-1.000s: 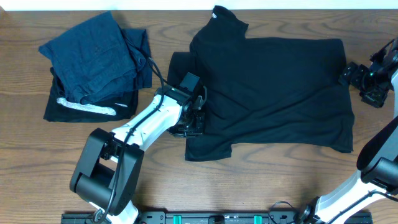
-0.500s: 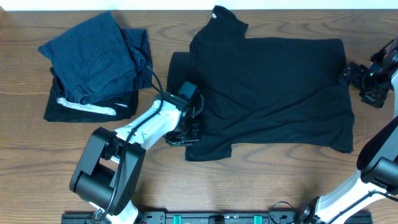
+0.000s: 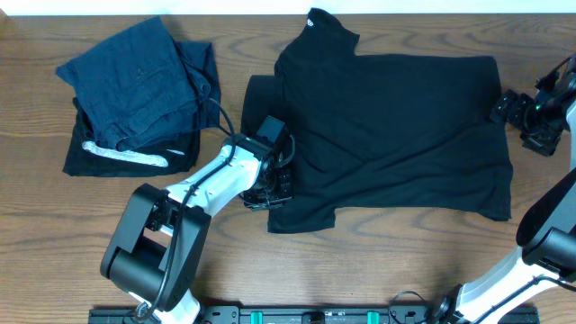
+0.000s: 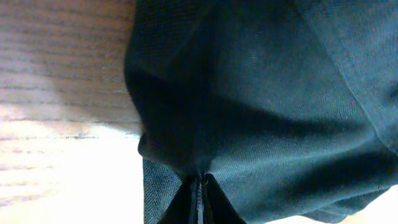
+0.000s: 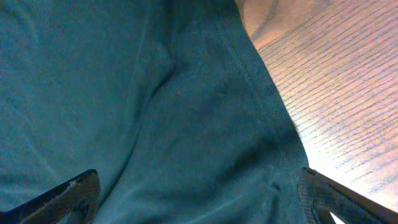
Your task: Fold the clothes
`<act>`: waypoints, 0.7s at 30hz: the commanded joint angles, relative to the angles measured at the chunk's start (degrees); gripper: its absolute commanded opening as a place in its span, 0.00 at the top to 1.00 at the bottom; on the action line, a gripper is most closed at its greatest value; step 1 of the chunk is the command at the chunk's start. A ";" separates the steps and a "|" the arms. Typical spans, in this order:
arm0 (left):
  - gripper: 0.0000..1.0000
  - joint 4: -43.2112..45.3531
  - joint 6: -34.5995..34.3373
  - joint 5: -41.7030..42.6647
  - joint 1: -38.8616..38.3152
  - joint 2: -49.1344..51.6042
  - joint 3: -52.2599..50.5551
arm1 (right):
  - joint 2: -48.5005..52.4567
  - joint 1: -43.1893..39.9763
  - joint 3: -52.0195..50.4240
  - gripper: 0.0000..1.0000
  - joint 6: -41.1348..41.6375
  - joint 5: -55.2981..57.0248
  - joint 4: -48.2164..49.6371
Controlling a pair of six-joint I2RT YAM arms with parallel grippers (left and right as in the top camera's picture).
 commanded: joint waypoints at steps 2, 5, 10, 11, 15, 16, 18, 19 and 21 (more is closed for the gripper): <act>0.94 0.00 -5.33 -0.55 0.42 1.09 -0.92 | -0.22 -0.20 0.37 0.01 -0.44 -0.31 -0.09; 0.94 -0.24 -7.61 -0.22 1.11 2.36 -1.68 | -0.22 -0.20 0.37 0.01 -0.44 -0.31 -0.09; 0.94 -0.46 -7.56 3.93 4.83 4.85 -2.99 | -0.22 -0.20 0.37 0.01 -0.44 -0.31 -0.09; 0.94 -0.96 -7.54 5.01 5.84 5.31 -3.48 | -0.22 -0.17 0.37 0.01 -0.44 -0.31 -0.09; 0.94 -4.96 -7.45 5.79 9.33 7.04 -5.62 | -0.22 -0.15 0.37 0.01 -0.44 -0.28 -0.09; 0.94 -6.08 -7.08 5.79 10.19 7.28 -6.29 | -0.22 -0.20 0.37 0.01 -0.44 -0.31 -0.09; 0.94 -7.32 -5.53 5.79 11.08 7.34 -7.65 | -0.22 -0.20 0.37 0.01 -0.44 -0.31 -0.09; 0.94 -7.87 -5.31 5.79 11.23 7.34 -8.17 | -0.22 -0.20 0.37 0.01 -0.44 -0.31 -0.09; 0.94 -8.57 -4.35 5.79 11.10 7.34 -8.92 | -0.22 -0.20 0.37 0.01 -0.44 -0.31 -0.09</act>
